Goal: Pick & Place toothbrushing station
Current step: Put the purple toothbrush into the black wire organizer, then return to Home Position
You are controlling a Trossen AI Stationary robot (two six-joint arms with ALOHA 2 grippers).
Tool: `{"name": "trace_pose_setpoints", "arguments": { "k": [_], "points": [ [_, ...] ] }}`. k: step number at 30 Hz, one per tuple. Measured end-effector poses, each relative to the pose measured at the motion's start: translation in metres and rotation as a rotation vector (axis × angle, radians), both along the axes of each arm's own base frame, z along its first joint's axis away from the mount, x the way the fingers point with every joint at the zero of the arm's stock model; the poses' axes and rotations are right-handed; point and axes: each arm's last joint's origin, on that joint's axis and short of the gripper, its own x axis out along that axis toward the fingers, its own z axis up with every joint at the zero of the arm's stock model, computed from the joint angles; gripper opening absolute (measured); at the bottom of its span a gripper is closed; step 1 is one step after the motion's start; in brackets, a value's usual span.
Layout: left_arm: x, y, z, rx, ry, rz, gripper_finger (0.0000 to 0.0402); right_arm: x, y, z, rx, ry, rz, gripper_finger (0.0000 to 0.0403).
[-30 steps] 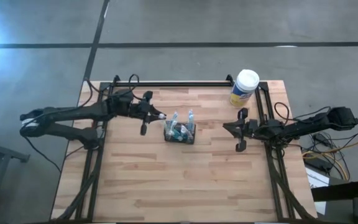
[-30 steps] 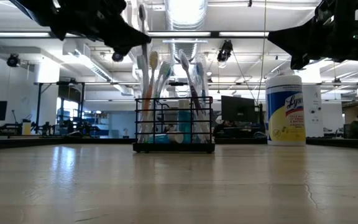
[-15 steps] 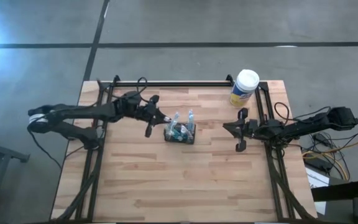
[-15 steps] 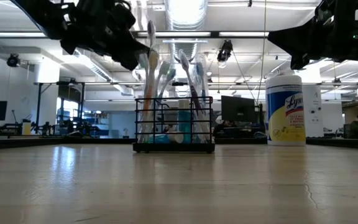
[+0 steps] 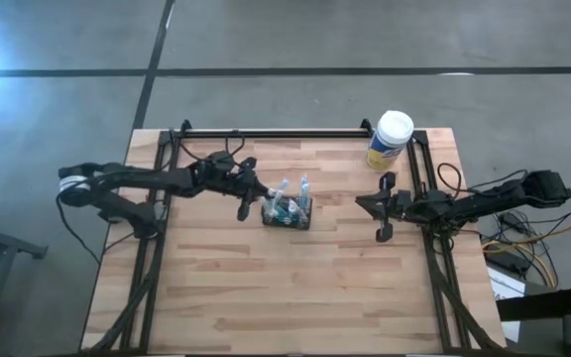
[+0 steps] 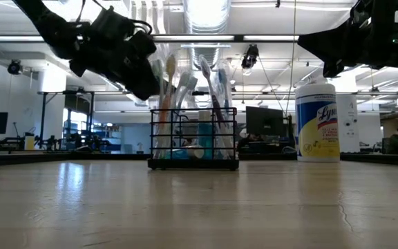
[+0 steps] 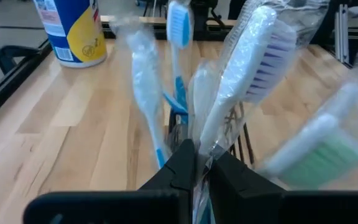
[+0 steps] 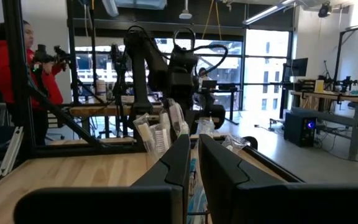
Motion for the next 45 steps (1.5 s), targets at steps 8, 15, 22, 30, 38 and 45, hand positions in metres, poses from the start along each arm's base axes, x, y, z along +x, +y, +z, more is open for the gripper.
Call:
{"name": "trace_pose_setpoints", "arguments": {
  "k": [8, 15, 22, 30, 38, 45],
  "points": [
    [-0.004, 0.000, -0.018, -0.028, -0.007, 0.018, 0.0026, 0.000, 0.000, 0.000, 0.002, 0.000, 0.000, 0.0031],
    [-0.006, 0.000, -0.025, -0.019, 0.010, 0.015, 0.0027, 0.000, 0.000, 0.000, 0.003, -0.001, 0.001, 0.0031],
    [-0.007, 0.000, -0.023, -0.010, 0.000, 0.016, 0.0082, 0.000, 0.000, 0.000, 0.003, -0.001, 0.000, 0.0031],
    [-0.011, -0.002, -0.011, 0.002, -0.045, 0.004, 0.0200, 0.000, 0.000, 0.000, 0.001, 0.000, 0.000, 0.0031],
    [-0.021, -0.005, 0.011, 0.034, -0.116, 0.012, 0.0279, 0.000, 0.000, 0.000, 0.001, 0.000, 0.000, 0.0031],
    [-0.046, -0.011, 0.041, 0.142, -0.113, 0.030, 0.0288, 0.000, 0.000, 0.000, 0.001, 0.001, 0.000, 0.0031]
  ]
}}
